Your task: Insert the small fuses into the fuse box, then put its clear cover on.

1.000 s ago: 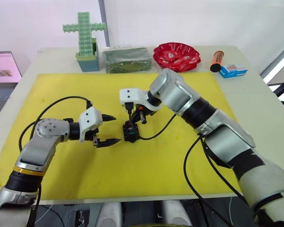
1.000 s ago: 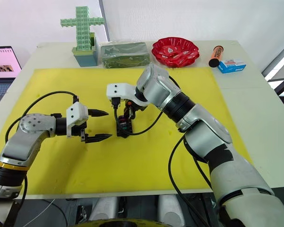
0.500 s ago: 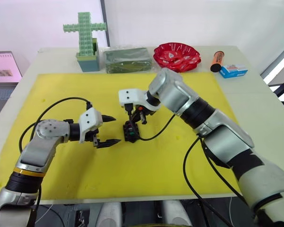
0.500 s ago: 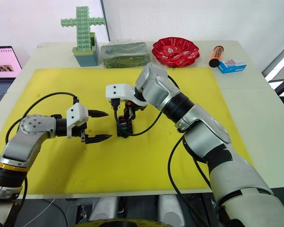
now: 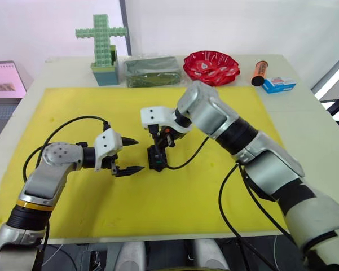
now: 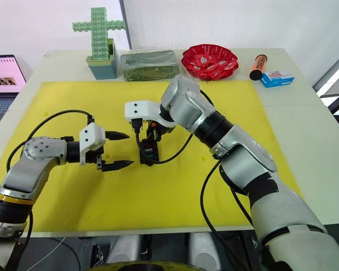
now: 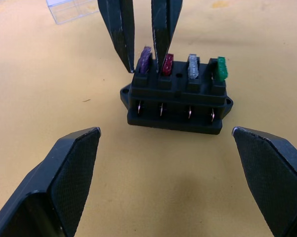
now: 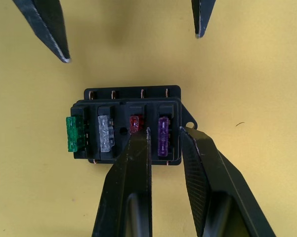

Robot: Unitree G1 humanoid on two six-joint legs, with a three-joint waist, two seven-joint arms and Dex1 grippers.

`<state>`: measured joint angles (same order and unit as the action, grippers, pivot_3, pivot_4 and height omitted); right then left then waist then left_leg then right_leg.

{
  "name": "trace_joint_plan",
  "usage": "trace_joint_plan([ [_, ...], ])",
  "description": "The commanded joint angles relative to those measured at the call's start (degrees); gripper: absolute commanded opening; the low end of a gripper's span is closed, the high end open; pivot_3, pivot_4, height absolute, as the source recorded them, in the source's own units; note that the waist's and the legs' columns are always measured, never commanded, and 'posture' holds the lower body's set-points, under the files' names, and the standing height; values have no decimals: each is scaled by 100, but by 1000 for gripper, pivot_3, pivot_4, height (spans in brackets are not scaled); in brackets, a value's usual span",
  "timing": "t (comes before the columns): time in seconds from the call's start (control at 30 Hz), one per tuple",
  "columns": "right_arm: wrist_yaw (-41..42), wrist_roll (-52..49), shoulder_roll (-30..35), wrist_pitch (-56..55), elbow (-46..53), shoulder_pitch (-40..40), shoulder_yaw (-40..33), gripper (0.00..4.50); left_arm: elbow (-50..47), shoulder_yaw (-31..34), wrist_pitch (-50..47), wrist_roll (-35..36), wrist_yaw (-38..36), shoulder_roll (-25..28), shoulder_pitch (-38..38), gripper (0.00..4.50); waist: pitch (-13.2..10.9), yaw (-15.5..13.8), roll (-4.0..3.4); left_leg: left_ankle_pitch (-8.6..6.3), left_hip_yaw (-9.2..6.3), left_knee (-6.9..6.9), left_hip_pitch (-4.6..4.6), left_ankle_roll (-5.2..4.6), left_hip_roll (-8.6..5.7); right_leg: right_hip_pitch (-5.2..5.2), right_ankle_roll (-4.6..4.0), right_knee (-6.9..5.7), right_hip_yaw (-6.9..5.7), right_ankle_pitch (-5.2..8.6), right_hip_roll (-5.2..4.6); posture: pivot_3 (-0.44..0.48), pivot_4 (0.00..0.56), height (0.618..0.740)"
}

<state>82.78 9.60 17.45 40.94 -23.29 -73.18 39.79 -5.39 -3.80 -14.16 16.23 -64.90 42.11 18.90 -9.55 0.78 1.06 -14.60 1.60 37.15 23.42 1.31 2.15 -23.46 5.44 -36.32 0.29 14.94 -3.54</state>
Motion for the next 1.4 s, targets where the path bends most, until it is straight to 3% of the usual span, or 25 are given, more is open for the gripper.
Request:
trace_joint_plan([
  [0.03, 38, -119, 88, 78, 251, -139, -252, 992, -115, -18, 123, -10, -28, 4, 119, 4500, 0, 1, 0, 0, 0, 0, 0, 0, 0, 0, 0, 0, 0, 0, 0, 0, 150, 740],
  [0.33, 29, -298, 341, 262, 574, -104, -438, 992, -91, -21, 107, -38, -46, -35, 177, 4500, 0, 1, 0, 0, 0, 0, 0, 0, 0, 0, 0, 0, 0, 0, 0, 0, 150, 740],
  [0.6, -569, -1061, 240, 620, 877, 244, -1525, 992, -82, 24, 84, -29, -46, -26, 179, 4500, 0, -3, 0, 0, -1, -1, 0, 0, 0, 0, 0, 0, 0, 0, 0, 0, 150, 740],
  [0.73, -953, -1301, 248, 386, 1293, 971, -1791, 60, -98, 22, 64, -24, -53, -17, 189, 4500, 0, -11, 1, 0, -1, 0, 0, 0, 0, 2, 0, 1, -1, 0, -1, 0, 150, 740],
  [0.77, -1037, -1352, 227, 336, 1350, 1101, -1842, 21, -99, 25, 57, -18, -58, -13, 196, 4500, 0, -9, 1, 0, -1, 1, 1, 0, 0, 2, 0, 1, -1, 0, -2, 0, 150, 740],
  [0.97, -1532, -1741, -26, 42, 1399, 1749, -2190, 21, -102, 20, 39, -12, -76, -16, 221, 4500, 0, 2, 1, 0, -1, -1, 1, 0, 1, 1, 0, 0, -1, 0, 0, 0, 150, 740],
  [1.4, -1844, -2114, -126, -20, 1312, 2111, -2227, 21, -37, 26, 66, -21, -160, 1, 248, 4500, 0, -1, 1, 0, -1, 0, 0, 0, 0, 3, 0, 1, -1, 0, -1, 0, 150, 740],
])
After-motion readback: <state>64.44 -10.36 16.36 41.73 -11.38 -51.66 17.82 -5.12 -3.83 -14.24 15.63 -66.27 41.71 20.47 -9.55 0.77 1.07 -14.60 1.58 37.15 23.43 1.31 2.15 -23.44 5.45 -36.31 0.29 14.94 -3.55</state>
